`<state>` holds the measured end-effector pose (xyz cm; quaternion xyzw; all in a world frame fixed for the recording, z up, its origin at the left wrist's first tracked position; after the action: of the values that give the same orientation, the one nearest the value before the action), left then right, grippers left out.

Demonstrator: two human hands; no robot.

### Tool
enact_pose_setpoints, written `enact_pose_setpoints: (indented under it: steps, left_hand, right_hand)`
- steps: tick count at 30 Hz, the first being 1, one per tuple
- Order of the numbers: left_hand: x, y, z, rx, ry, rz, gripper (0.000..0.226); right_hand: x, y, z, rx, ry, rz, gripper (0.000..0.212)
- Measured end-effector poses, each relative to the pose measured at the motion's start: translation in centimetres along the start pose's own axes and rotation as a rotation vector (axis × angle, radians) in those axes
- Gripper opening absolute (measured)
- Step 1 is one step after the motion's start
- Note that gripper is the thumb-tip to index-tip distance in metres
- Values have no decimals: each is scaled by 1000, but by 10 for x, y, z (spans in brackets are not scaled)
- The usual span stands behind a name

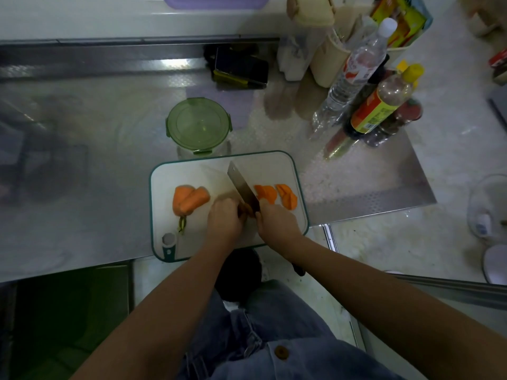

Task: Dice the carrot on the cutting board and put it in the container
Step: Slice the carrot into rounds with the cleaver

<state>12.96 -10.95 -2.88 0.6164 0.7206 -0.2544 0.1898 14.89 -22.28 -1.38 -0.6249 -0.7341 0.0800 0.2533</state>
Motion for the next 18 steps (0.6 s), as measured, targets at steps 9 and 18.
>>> enact_pose_setpoints:
  steps: [9, 18]
  left_hand:
    - [-6, 5, 3, 77, 70, 29, 16]
    - [0, -6, -11, 27, -51, 93, 11]
  right_hand:
    - [3, -2, 8, -24, -49, -9, 32]
    - [-12, 0, -7, -101, 165, -40, 33]
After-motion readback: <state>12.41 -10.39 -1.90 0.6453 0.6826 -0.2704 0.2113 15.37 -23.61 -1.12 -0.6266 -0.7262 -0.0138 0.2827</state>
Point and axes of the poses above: each hand's wrist, its own y-axis towards the middle knuckle, its own z-axis out of the palm, x = y × z, the point moved 9 cm from there along y, towards the middle knuckle, and after that the axes turned 14 degrees about z, right-handed, at the moved point
